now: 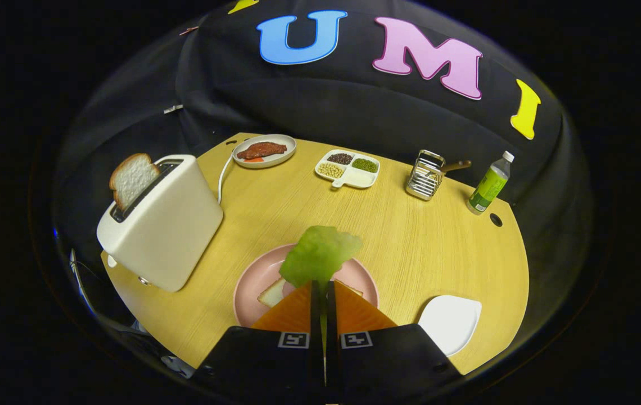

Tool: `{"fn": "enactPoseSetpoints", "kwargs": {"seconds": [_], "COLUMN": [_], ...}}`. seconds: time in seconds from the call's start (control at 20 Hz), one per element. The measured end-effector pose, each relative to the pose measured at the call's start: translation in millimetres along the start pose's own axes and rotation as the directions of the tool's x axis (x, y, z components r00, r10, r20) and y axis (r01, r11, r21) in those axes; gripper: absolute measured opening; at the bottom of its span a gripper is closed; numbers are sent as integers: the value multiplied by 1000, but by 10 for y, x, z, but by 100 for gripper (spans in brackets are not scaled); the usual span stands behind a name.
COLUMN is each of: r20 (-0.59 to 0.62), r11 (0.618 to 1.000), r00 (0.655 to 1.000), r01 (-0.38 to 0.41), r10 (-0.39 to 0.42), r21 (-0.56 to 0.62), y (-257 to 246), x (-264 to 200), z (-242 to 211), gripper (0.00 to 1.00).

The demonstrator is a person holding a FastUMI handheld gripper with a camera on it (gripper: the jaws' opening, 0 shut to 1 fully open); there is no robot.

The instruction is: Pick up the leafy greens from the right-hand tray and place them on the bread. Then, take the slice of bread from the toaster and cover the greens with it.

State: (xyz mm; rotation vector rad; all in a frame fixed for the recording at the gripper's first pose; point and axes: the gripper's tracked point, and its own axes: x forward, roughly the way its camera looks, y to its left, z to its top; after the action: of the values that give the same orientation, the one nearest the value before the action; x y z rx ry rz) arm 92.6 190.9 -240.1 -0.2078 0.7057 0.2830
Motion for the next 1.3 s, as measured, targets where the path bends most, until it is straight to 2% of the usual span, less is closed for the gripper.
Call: {"fn": "enactPoseSetpoints", "kwargs": {"seconds": [0.4, 0.65, 0.75, 0.8, 0.95, 1.0, 1.05, 1.1, 1.2, 1.3], "r20": [-66, -85, -97, -99, -79, -71, -63, -52, -18, 29], "r11": [998, 1000, 1000, 1000, 1000, 1000, 1000, 999, 998, 998], "r00": [997, 996, 995, 995, 997, 997, 998, 998, 999, 999], "r01": [25, 5, -8, -6, -7, -14, -13, -19, -33, -38], "r10": [-29, -6, 9, 7, 8, 15, 15, 21, 35, 37], "r21": [-53, -13, 8, 10, 12, 18, 25, 37, 56, 49], "y": [157, 305, 361, 360, 370, 389, 394, 396, 435, 450], "x": [287, 337, 335, 329, 271, 262, 236, 192, 95, -33], "z": [-250, -273, -293, -300, -245, -230, -202, -165, -46, 125], "gripper": [7, 22, 35, 50, 55, 65, 69, 81, 93, 100]}}
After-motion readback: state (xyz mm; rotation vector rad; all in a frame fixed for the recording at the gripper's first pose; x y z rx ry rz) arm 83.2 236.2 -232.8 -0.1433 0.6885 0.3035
